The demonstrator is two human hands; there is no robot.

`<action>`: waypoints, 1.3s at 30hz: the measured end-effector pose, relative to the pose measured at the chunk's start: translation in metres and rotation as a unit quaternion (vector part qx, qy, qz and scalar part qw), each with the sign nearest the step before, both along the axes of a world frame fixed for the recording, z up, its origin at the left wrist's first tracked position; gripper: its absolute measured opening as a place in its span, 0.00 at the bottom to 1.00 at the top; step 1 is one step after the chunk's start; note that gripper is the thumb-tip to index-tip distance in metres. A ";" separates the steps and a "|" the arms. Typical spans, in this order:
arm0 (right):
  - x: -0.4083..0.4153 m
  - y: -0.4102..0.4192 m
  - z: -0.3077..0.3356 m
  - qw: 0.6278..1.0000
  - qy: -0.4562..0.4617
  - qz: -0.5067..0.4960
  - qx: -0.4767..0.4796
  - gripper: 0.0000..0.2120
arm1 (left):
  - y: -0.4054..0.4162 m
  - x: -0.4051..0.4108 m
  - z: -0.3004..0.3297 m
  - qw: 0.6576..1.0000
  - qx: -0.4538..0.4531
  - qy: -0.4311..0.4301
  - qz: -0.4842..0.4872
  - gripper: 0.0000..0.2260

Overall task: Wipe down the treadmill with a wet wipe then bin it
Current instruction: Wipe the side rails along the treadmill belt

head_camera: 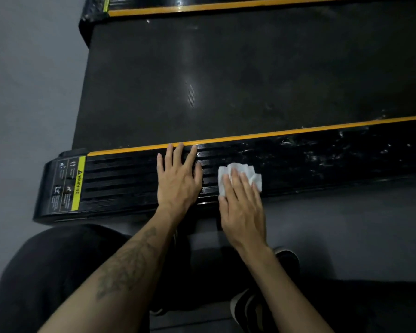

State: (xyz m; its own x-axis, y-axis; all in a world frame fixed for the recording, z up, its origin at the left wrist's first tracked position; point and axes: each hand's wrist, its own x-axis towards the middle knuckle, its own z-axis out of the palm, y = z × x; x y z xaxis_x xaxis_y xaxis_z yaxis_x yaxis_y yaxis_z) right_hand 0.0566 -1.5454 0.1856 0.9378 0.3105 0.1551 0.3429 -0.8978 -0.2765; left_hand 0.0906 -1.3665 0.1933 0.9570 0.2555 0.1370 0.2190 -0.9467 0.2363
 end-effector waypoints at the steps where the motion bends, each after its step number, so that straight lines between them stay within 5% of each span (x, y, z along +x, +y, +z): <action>1: -0.007 0.005 -0.001 1.000 -0.003 -0.019 0.012 0.26 | 0.000 0.000 0.000 1.000 0.000 0.002 0.001 0.25; 6: 0.010 0.020 0.000 0.998 -0.020 0.063 -0.009 0.25 | -0.003 0.004 0.002 1.000 -0.006 -0.001 0.008 0.25; 12: -0.004 0.015 0.000 0.999 -0.012 -0.033 -0.014 0.26 | -0.002 0.004 0.001 1.000 -0.004 -0.013 0.014 0.24; 18: 0.025 0.021 0.003 0.999 0.005 0.037 -0.020 0.26 | -0.004 0.006 0.000 1.000 -0.011 -0.015 0.006 0.24; 35: 0.015 0.030 0.005 0.999 0.016 -0.041 -0.027 0.27 | -0.003 0.005 0.002 1.000 -0.004 -0.012 0.005 0.25; 39: 0.033 0.036 0.006 0.999 0.019 0.016 -0.020 0.27 | -0.002 0.006 0.001 1.000 -0.002 -0.006 0.005 0.25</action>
State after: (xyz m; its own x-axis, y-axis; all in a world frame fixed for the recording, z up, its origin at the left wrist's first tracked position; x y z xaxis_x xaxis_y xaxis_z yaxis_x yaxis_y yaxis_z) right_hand 0.0901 -1.5093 0.1918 0.9324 0.3455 0.1060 0.3614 -0.8973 -0.2536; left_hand 0.0968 -1.3690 0.1944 0.9528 0.2661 0.1464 0.2261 -0.9433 0.2430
